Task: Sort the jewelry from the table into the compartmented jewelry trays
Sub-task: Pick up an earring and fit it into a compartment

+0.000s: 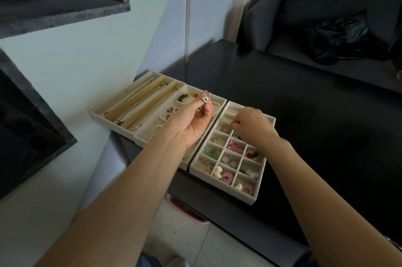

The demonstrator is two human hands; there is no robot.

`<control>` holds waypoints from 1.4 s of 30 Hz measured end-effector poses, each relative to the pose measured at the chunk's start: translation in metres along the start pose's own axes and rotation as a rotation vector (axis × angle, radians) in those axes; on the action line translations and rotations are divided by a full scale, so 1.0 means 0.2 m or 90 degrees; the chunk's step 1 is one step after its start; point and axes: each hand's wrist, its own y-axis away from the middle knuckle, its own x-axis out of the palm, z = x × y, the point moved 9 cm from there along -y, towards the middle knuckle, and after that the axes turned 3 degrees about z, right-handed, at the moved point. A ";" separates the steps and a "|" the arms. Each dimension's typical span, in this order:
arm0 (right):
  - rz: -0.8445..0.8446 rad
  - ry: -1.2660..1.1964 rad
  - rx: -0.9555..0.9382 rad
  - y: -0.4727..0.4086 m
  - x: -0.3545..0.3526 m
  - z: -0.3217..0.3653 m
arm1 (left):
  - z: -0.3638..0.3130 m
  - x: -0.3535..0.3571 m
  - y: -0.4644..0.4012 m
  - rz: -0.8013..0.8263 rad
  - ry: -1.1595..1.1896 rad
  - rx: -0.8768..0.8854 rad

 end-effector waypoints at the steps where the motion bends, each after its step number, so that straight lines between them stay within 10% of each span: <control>1: 0.002 0.004 0.001 0.00 0.00 0.00 | 0.00 0.00 0.00 0.000 0.001 0.002; 42: 0.052 0.097 -0.062 0.06 0.03 0.06 | 0.01 0.02 0.01 -0.003 -0.026 0.000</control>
